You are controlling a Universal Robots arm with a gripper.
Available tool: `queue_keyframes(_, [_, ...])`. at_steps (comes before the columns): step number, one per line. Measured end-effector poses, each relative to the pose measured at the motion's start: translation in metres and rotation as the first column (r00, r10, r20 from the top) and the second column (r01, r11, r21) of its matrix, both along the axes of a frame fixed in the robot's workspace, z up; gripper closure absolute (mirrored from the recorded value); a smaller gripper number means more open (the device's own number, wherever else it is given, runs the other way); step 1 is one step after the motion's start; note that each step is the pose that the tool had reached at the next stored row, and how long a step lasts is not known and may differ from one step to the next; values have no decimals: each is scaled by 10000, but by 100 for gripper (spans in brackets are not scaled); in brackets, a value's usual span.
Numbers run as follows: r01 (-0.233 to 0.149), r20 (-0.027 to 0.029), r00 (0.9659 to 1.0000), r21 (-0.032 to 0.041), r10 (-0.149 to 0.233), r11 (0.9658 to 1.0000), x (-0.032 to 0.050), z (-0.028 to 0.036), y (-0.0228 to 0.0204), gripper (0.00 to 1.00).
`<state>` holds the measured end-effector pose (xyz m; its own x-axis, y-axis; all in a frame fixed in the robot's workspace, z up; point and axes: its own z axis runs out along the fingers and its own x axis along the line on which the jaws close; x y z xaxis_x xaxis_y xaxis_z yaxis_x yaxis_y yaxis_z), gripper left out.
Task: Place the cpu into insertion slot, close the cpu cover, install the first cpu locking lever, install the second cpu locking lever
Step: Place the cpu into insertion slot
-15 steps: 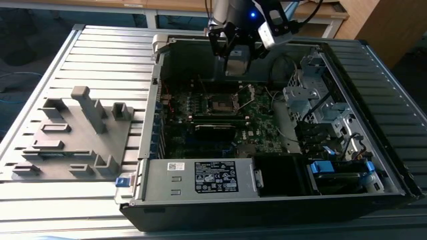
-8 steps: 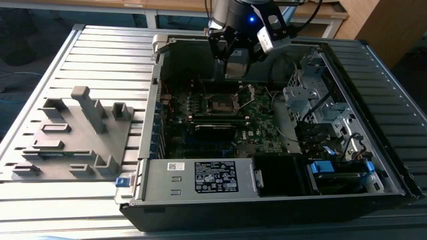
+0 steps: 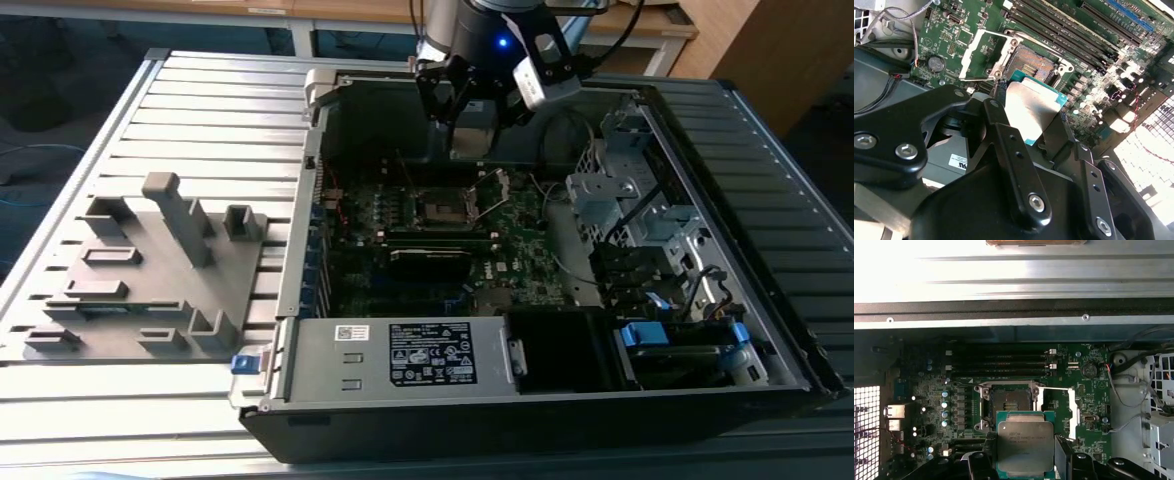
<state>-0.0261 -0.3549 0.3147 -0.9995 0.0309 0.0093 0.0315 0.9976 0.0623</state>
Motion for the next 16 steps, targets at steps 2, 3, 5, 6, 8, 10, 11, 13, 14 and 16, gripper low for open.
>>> queue_keyframes(2, [0,0,10000,0,0,10000,0,0,0,46])
queue_keyframes(3, [0,1,10000,2,0,10000,0,-4,0,46])
queue_keyframes(5, [0,1,10000,3,0,10000,0,-16,0,46])
queue_keyframes(6, [0,0,10000,-1,0,10000,0,-23,0,46])
queue_keyframes(8, [0,0,10000,-6,0,10000,0,-40,0,46])
queue_keyframes(10, [0,0,10000,-15,0,10000,0,-60,0,46])
queue_keyframes(11, [0,0,10000,-18,0,10000,0,-71,0,46])
queue_keyframes(13, [1,0,10000,-27,-1,10000,0,-96,0,46])
queue_keyframes(14, [0,0,10000,-31,0,10000,0,-108,0,46])
queue_keyframes(16, [0,1,10000,-38,0,10000,0,-132,0,46])
